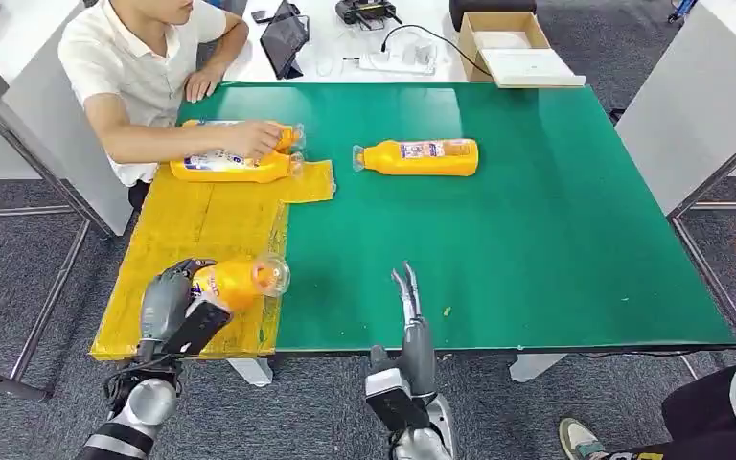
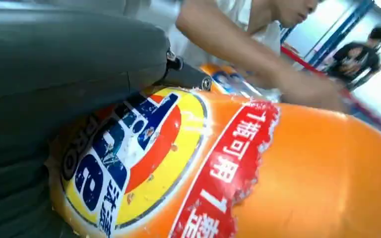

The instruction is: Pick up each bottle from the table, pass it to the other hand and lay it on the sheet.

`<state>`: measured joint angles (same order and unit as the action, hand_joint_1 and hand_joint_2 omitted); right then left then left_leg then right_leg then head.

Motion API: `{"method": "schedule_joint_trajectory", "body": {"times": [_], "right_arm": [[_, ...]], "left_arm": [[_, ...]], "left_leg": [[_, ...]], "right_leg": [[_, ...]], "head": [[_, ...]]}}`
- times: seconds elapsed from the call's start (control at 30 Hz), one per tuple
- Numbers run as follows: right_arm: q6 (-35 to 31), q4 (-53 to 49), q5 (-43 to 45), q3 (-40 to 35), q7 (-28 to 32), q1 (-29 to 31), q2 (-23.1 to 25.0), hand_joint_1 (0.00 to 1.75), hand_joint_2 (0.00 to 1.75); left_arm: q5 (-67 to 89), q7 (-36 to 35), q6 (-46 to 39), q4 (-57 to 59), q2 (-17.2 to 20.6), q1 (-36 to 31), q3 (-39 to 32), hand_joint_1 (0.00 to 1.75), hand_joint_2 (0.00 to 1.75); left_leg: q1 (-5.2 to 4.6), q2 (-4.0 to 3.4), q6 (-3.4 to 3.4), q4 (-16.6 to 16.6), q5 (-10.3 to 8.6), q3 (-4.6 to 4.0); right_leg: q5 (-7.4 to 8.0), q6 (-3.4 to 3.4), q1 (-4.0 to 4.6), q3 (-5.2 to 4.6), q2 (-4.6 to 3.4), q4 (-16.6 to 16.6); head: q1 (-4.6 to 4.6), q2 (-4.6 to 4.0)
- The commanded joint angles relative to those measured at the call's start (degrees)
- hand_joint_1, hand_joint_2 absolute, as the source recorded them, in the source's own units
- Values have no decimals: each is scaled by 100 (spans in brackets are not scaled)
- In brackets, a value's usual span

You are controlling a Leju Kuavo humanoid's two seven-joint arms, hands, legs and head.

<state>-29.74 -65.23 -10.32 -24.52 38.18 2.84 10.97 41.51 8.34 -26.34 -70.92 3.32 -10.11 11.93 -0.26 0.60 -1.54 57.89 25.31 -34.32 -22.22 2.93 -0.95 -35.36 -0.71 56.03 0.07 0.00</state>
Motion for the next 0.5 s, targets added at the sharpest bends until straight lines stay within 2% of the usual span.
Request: {"method": "schedule_joint_trajectory", "body": {"times": [0.03,0.13,0.3,0.37,0.4,0.5], "right_arm": [[453,-102,-36,411,182,10,255,0,0],[661,63,20,232,182,70,255,0,0],[736,475,71,-29,182,176,348,0,0],[723,513,114,-66,182,193,332,0,0],[720,512,181,-82,182,198,311,0,0],[748,539,219,-99,182,216,279,0,0]], "left_arm": [[2583,-967,-250,2952,-29,-1707,324,175,175],[2575,-1037,195,3768,-164,-2078,261,175,175],[2571,-1155,425,4879,-290,-2640,106,175,175],[2329,-952,537,4946,-336,-2670,-81,61,175],[1813,-525,927,4897,-420,-2632,-415,21,175],[1256,-128,1509,4721,-471,-2501,-679,0,175]], "left_leg": [[3,26,7,-4,-6,10],[7,13,13,-5,-2,25],[10,5,16,-7,-4,29],[5,11,12,-7,-10,24],[3,20,10,-6,-10,25],[6,12,17,-7,-8,44]], "right_leg": [[-4,-8,4,17,30,-2],[-5,-15,9,32,26,-3],[-6,-13,11,36,21,-4],[-1,-9,5,34,15,-1],[0,-8,2,36,14,0],[1,-16,6,55,7,-2]], "head": [[0,0],[-4,0],[-2,-2],[-2,-2],[2,-2],[-2,-2]]}}
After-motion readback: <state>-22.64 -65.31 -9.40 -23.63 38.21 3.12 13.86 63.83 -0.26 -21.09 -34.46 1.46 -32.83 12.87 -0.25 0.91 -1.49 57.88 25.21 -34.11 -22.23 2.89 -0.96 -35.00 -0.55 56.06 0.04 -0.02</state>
